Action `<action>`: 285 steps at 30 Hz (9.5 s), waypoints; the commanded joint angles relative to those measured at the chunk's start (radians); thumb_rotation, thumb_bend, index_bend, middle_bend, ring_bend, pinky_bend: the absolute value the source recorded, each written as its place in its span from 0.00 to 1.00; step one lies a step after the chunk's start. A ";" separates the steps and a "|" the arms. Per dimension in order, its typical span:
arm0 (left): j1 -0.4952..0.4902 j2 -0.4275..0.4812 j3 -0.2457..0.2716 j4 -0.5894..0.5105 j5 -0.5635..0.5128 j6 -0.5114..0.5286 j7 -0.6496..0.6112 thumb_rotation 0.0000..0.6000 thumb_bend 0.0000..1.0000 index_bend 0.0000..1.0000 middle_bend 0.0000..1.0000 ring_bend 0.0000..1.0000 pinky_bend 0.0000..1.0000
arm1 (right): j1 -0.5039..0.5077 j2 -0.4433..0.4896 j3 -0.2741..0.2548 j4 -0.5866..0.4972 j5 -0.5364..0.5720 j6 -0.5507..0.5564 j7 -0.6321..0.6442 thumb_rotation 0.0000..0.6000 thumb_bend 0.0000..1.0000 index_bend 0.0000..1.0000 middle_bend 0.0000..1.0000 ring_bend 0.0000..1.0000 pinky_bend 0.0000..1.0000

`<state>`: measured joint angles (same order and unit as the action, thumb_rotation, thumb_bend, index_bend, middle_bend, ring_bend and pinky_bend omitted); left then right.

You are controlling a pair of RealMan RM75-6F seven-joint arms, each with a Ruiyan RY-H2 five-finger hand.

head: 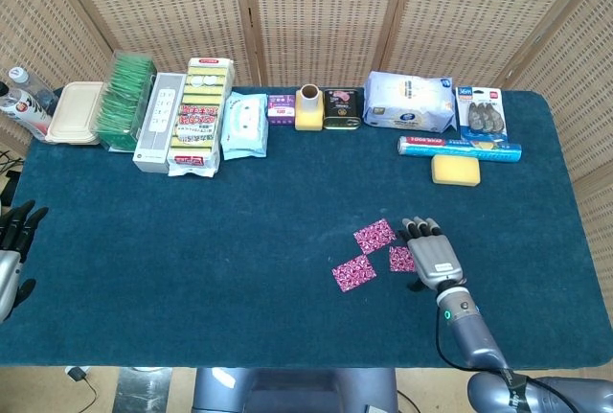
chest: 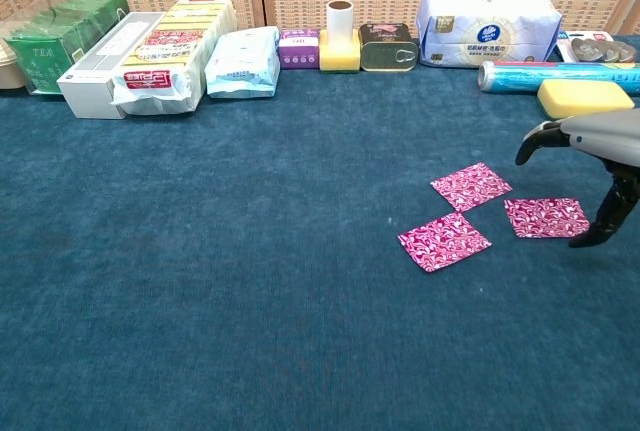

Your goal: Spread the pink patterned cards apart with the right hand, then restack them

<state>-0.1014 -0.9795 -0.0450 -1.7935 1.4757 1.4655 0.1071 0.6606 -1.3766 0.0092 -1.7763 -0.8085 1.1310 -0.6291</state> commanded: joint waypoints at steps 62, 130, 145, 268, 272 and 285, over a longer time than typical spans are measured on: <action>0.000 0.001 0.001 -0.002 0.000 0.000 -0.002 1.00 0.13 0.00 0.00 0.00 0.07 | -0.052 -0.134 0.063 0.218 -0.023 -0.046 0.037 1.00 0.20 0.42 0.11 0.04 0.08; -0.001 0.003 0.000 -0.002 -0.002 -0.003 -0.006 1.00 0.13 0.00 0.00 0.00 0.07 | 0.138 -0.090 0.129 0.142 0.027 -0.221 -0.114 1.00 0.30 0.44 0.10 0.03 0.12; -0.004 0.007 0.000 -0.003 -0.003 -0.009 -0.010 1.00 0.13 0.00 0.00 0.00 0.07 | 0.228 -0.102 0.106 0.018 0.185 -0.169 -0.215 1.00 0.30 0.44 0.10 0.02 0.13; -0.017 -0.009 0.002 -0.022 -0.025 -0.034 0.044 1.00 0.13 0.00 0.00 0.00 0.07 | 0.342 -0.061 -0.021 0.310 -0.113 -0.399 0.110 1.00 0.22 0.24 0.08 0.02 0.18; -0.017 -0.011 0.002 -0.022 -0.027 -0.034 0.048 1.00 0.13 0.00 0.00 0.00 0.07 | 0.325 -0.067 -0.023 0.338 -0.165 -0.402 0.151 1.00 0.20 0.24 0.08 0.02 0.18; -0.016 -0.014 0.002 -0.024 -0.029 -0.029 0.056 1.00 0.13 0.00 0.00 0.00 0.07 | 0.284 -0.097 -0.026 0.435 -0.270 -0.410 0.231 1.00 0.20 0.26 0.08 0.02 0.19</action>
<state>-0.1172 -0.9941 -0.0432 -1.8171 1.4468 1.4362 0.1630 0.9482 -1.4705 -0.0167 -1.3456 -1.0746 0.7226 -0.4019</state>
